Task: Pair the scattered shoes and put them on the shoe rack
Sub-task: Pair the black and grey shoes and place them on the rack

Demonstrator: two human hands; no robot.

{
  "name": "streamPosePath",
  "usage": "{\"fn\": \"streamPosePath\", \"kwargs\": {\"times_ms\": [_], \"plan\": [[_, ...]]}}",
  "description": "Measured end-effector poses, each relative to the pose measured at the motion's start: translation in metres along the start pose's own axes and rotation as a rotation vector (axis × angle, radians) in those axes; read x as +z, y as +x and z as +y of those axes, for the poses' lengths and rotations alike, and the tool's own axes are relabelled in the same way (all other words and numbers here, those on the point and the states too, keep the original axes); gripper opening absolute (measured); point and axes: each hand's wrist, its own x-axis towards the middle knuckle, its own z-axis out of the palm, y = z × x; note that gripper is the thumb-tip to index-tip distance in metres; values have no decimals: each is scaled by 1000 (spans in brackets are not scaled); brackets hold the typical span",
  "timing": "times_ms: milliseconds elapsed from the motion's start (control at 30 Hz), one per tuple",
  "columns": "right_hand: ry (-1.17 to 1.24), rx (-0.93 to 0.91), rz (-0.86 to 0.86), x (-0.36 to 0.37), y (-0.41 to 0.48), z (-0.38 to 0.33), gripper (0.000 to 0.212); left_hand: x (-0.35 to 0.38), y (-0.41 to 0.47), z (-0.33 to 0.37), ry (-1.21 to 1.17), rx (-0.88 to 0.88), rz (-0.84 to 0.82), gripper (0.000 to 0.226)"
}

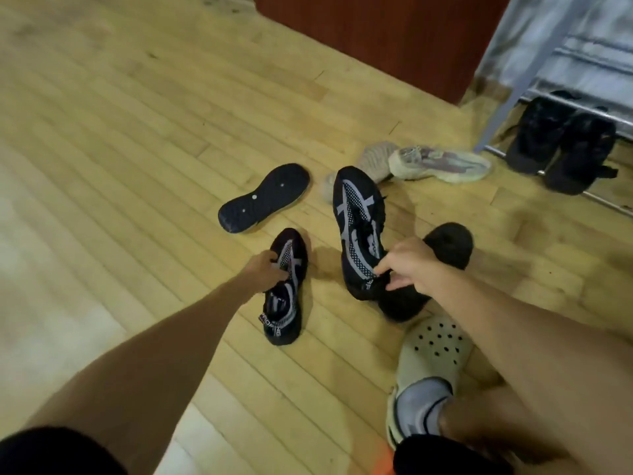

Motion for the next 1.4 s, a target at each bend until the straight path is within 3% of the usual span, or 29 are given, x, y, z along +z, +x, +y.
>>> {"fn": "streamPosePath", "kwargs": {"times_ms": [100, 200, 300, 433, 533, 800, 900, 1067, 1233, 1400], "plan": [[-3, 19, -12, 6, 6, 30, 41, 12, 1, -47, -163, -153, -75, 80], [-53, 15, -40, 2, 4, 51, 37, 15, 7, -72, -404, -307, -78, 90], [-108, -14, -35, -4, 1, 56, 32, 27, 11, -82, -363, -310, -133, 91], [-181, -18, -40, 0, 2, 57, 31, 59, 7, -80, -275, -259, -132, 85], [-228, -28, -49, 4, 1, 56, 30, 73, 8, -79, -283, -260, -39, 64], [-159, 2, -15, -4, -15, 44, 44, 82, -11, -36, -770, -366, -314, 53], [-121, 6, 17, -19, -25, 31, 47, 68, -24, -6, -847, -283, -332, 54], [-38, -34, 101, -60, -52, 3, 47, 29, -52, 61, -748, -75, -181, 52], [70, -125, 197, -113, -91, -23, 46, -2, -89, 143, -693, 138, -195, 15], [113, -188, 289, -178, -128, -27, 37, -8, -122, 217, -571, 267, -177, 37]]}}
